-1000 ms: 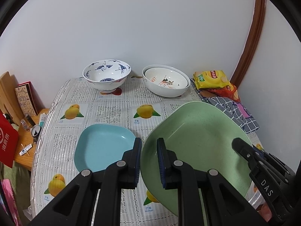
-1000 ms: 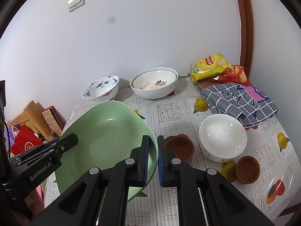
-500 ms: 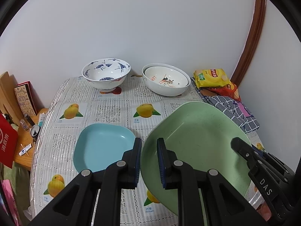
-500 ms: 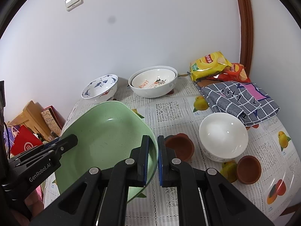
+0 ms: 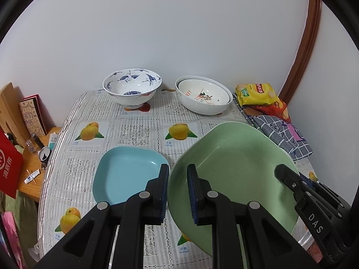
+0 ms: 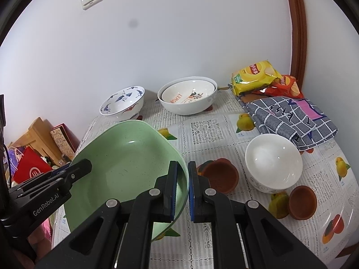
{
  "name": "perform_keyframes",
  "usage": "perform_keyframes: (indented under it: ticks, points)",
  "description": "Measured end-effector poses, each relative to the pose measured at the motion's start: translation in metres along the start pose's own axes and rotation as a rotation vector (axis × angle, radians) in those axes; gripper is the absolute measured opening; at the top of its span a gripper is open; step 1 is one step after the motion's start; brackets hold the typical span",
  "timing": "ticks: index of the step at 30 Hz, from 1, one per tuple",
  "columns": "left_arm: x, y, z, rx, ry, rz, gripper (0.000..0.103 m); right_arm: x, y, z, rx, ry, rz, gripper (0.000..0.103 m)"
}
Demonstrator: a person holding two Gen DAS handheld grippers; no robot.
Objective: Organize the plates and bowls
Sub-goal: 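Lower the green plate onto the light-blue plate and open both grippers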
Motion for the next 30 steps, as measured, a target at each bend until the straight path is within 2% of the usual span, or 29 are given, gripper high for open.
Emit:
perform_keyframes:
  ticks: [13, 30]
  points:
    - [0.007, 0.002, -0.007, -0.015, 0.008, -0.004, 0.016, 0.007, 0.002, -0.006, -0.016, 0.003, -0.003, 0.009]
    - [0.031, 0.015, -0.036, -0.074, 0.066, -0.025, 0.016, 0.051, 0.022, -0.025, -0.061, 0.063, -0.046, 0.009]
Point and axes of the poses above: each gripper's, at about its wrist camera, not at the fingertips, and x roughly the way its jaws point, z to its right, y to its top, the point moved 1 cm from there along x, roughly the way its jaws point, and after that the axes turned 6 degrees about -x, right-handed, at the moved point
